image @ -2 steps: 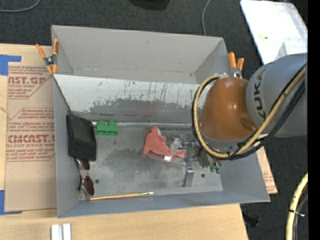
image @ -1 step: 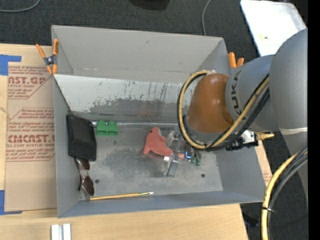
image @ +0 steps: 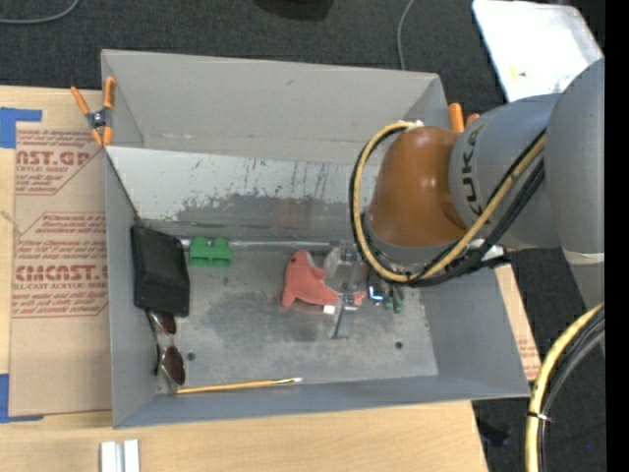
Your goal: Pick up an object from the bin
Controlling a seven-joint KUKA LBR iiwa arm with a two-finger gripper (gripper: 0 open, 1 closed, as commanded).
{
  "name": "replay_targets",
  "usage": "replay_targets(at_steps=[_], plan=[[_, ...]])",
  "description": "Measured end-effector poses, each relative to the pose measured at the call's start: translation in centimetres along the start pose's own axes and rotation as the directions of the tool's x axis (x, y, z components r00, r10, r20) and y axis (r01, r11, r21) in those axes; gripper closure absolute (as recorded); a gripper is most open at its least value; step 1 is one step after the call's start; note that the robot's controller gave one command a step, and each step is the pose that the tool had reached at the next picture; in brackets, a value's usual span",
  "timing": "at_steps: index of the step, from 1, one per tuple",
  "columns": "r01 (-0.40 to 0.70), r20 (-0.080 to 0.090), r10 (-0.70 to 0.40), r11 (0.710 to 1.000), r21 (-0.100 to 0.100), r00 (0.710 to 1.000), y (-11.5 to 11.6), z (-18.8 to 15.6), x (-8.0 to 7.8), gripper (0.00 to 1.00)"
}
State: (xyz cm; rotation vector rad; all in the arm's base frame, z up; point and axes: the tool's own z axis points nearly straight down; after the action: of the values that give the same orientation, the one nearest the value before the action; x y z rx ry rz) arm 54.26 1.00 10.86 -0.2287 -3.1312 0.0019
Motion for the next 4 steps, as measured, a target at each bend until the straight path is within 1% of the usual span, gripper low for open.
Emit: replay_targets(at_steps=[1,2,3,4], plan=[[-0.146,0.001,0.146,0.989,-0.002,0.989,1.7,0.0,1.4,0.00],[-0.194,0.006,0.194,0.981,-0.002,0.981,0.8,4.0,-0.4,0.00],[-0.395,0.001,0.395,0.919,-0.005,0.919,1.4,3.9,0.6,1.00],[-0.395,0.001,0.395,0.919,-0.004,0.919,1.4,3.8,0.6,1.00]])
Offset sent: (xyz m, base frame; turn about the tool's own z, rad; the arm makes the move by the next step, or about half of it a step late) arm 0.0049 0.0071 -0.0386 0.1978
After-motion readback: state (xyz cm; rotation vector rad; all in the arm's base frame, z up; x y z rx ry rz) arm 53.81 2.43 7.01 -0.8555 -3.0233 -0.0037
